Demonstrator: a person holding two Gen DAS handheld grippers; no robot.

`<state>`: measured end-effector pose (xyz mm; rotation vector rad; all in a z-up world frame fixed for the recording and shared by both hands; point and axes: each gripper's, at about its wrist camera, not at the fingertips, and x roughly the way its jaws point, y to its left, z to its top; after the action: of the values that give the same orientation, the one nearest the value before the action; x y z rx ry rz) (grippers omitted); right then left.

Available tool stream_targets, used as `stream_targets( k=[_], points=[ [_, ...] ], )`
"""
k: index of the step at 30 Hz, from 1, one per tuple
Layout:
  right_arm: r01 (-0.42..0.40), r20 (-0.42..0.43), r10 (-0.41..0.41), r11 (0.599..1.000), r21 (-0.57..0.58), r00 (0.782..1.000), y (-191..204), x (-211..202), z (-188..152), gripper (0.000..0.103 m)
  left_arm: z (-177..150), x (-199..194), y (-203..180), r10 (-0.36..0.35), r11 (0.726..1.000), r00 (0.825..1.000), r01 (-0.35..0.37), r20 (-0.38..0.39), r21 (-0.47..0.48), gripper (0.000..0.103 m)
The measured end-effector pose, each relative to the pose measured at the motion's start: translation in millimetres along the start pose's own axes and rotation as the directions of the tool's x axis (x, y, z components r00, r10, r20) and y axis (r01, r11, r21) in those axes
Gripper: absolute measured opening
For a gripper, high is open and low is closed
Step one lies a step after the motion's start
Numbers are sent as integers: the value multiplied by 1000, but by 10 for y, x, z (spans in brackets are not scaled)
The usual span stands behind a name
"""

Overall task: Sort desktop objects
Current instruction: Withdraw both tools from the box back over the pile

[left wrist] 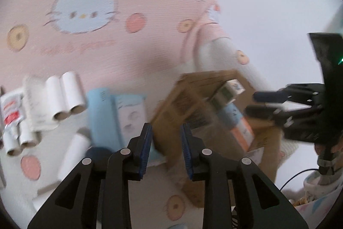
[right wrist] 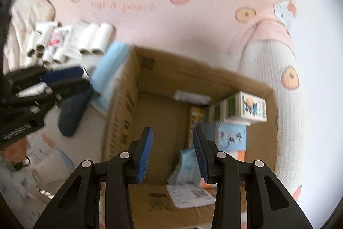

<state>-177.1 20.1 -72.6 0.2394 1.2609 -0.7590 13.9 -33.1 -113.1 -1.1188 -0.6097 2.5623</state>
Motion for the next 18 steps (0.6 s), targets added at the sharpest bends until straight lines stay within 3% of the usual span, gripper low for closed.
stream_targets(
  k=[4,8,11,14,16,18],
  points=[
    [-68,132,65,997,23,989,85,-218,20,35,-101,-36,244,36,997,999,-36,-3,-64,29],
    [-154,267,144,988,20,953,228,-386,52,35,-198,-124,450,76,992,997,-74,12,-106,29],
    [-210,343,201,978,-12,917,346,-470,60,35,-276,-160,579,120,986,993,-118,7,-120,30],
    [-275,417,267,960,-41,869,512,-529,61,35,-338,-200,738,128,979,992,-125,7,-161,31],
    [-337,468,328,939,-66,821,634,-556,45,35,-367,-218,845,118,976,993,-115,4,-188,31],
    [-373,474,369,923,-91,799,724,-529,39,35,-408,-230,916,120,974,993,-119,-8,-194,32]
  ],
)
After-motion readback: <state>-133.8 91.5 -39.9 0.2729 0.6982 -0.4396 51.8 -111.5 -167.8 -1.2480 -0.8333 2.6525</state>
